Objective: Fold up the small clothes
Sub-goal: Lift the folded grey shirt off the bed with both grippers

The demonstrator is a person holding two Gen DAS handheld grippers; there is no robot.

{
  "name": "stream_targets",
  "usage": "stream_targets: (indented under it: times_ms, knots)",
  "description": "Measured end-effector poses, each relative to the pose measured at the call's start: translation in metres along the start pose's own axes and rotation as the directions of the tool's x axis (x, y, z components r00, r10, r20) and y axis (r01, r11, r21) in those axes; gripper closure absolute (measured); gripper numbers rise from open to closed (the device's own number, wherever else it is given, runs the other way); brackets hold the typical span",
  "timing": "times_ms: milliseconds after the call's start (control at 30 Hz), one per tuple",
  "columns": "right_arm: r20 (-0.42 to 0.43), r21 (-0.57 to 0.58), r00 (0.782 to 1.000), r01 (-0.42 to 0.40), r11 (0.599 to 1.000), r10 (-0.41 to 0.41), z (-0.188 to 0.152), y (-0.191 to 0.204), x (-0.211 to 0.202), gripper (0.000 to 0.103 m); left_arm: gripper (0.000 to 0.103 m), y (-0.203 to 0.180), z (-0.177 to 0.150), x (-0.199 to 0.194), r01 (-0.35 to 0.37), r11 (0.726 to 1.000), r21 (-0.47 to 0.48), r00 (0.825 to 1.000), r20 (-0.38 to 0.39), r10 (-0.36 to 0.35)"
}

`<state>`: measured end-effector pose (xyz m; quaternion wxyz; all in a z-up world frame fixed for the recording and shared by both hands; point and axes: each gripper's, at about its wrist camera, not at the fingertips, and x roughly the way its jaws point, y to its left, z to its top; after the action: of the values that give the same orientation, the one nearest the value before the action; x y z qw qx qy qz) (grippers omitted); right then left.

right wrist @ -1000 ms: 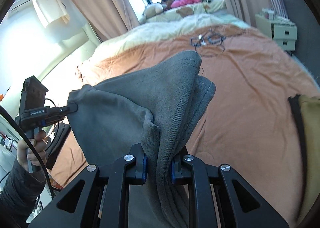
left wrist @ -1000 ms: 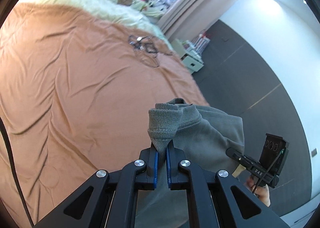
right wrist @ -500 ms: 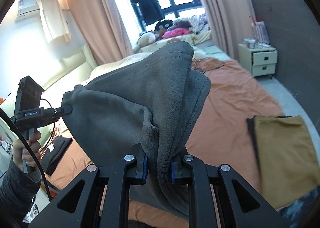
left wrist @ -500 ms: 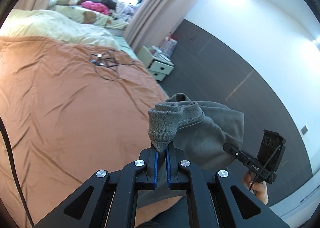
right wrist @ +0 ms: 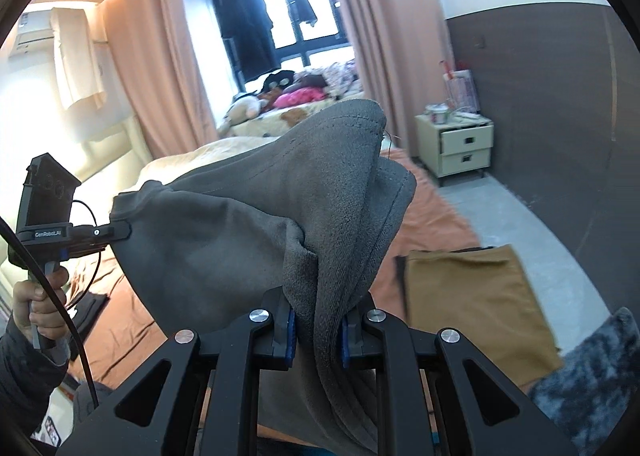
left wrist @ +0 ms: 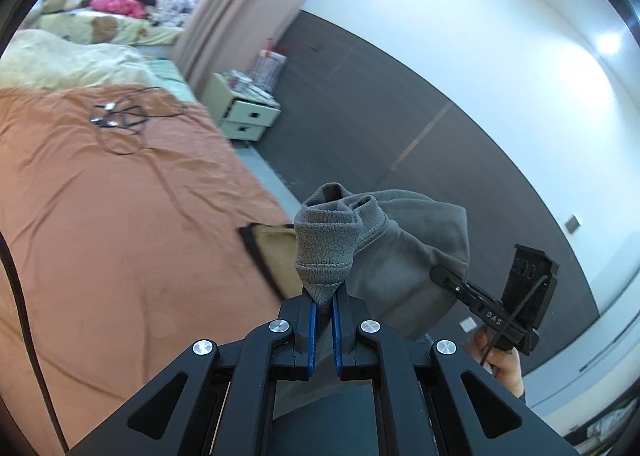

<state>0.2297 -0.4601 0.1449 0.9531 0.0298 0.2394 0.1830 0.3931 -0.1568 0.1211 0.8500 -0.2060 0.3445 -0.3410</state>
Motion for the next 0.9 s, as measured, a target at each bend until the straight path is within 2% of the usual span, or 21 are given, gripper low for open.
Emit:
stream_targets:
  times_ms: [233, 433, 700, 900]
  knots:
    - [0.05, 0.038, 0.994, 0.1, 0.994, -0.102, -0.004, -0.011, -0.041, 0.091, 0.097, -0.052, 0.007, 0.05, 0.098, 0.994, 0.055, 0.994, -0.059, -0.094]
    - [0.084, 0.058, 0.981, 0.17, 0.984, -0.174, -0.011, -0.001, -0.061, 0.091, 0.097, -0.085, 0.009, 0.089, 0.17, 0.982, 0.077, 0.981, -0.105, -0.162]
    - [0.083, 0.1, 0.963, 0.248, 0.964, -0.257, -0.022, 0.019, -0.06, 0.091, 0.097, -0.117, 0.003, 0.142, 0.247, 0.964, 0.097, 0.955, -0.191, -0.225]
    - [0.057, 0.13, 0.957, 0.274, 0.953, -0.283, -0.021, 0.028, -0.041, 0.091, 0.097, -0.109, 0.009, 0.179, 0.257, 0.963, 0.076, 0.946, -0.224, -0.235]
